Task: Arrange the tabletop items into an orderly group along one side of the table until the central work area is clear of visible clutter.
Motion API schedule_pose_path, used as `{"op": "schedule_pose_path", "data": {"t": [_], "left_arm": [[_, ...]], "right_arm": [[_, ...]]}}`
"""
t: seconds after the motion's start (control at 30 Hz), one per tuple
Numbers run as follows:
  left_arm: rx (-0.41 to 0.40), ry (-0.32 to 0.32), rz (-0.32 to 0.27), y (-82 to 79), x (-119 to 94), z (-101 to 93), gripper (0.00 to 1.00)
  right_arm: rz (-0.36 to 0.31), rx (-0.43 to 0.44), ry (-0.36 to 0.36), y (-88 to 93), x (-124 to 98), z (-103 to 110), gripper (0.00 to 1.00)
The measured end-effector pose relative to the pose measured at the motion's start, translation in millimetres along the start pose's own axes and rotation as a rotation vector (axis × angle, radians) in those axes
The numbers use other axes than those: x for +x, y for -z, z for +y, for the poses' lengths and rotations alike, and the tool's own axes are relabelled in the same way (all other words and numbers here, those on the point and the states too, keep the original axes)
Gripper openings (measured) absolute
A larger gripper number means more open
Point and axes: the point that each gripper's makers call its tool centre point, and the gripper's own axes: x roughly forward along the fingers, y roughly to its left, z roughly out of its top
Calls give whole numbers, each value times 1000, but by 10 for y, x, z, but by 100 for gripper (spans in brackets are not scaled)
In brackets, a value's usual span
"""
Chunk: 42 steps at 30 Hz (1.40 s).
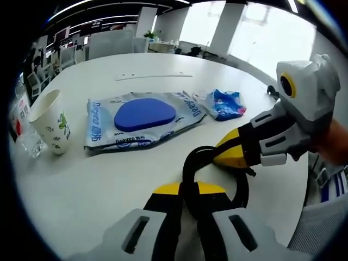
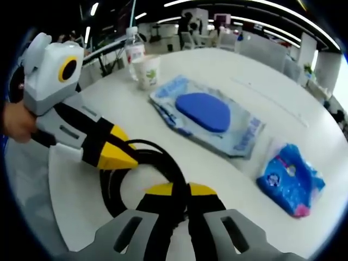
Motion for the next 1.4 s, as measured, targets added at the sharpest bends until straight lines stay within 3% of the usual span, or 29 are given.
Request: {"op": "schedule_pose_path", "data": {"t": [0.87, 1.03, 1.17, 1.4], "left_arm": [[9, -9, 21, -2, 33, 52, 9], [2, -12, 25, 14, 38, 38, 11], [-34, -1, 18, 18, 32, 28, 13], [-22, -17, 16, 9, 6, 39, 22]], "right_arm": [[-13, -13, 5, -49, 52, -27, 6], [-15, -26, 51, -48, 26, -78, 12], [-20, -21, 60, -34, 9, -81, 13], [-27, -13, 70, -56, -48, -96, 14]]}}
